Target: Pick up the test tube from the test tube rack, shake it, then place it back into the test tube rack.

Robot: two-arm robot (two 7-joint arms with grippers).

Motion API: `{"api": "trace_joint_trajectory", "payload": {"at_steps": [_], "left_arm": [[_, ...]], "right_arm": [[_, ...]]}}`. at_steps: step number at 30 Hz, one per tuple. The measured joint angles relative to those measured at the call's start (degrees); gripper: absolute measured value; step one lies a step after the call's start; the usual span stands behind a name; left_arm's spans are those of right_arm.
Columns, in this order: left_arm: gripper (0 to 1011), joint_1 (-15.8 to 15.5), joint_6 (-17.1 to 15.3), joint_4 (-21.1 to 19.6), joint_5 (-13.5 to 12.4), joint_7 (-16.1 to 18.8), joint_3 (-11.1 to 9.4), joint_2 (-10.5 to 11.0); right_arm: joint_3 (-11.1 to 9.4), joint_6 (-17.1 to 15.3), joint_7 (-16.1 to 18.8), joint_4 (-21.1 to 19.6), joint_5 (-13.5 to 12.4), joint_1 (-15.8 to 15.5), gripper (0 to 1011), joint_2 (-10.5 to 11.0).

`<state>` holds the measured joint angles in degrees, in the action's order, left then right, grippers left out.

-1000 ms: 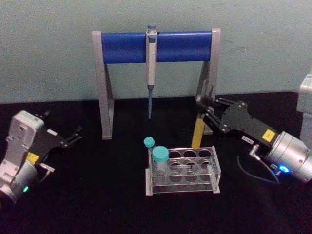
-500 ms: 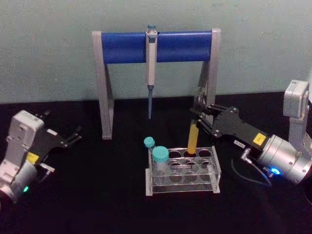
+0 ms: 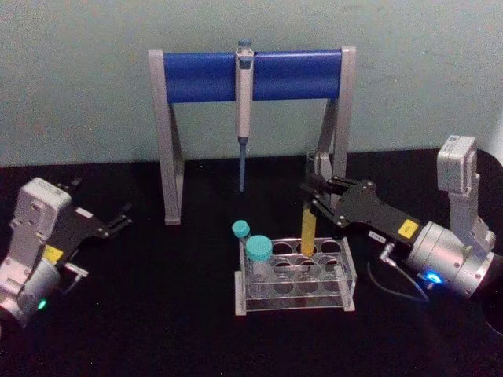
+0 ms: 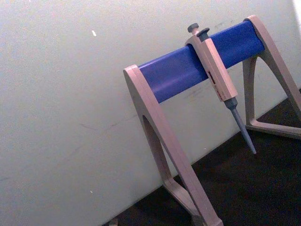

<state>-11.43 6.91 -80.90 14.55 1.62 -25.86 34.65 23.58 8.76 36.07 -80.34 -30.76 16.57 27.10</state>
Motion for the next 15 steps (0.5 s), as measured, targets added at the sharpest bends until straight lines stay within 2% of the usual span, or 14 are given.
{"api": "trace_joint_trajectory", "payload": {"at_steps": [15], "left_arm": [[1001, 0.0, 0.0, 0.0, 0.0, 0.0, 0.0, 0.0]], "right_arm": [[0.9, -1.1, 0.1, 2.4, 1.2, 1.2, 221, -0.7]]}}
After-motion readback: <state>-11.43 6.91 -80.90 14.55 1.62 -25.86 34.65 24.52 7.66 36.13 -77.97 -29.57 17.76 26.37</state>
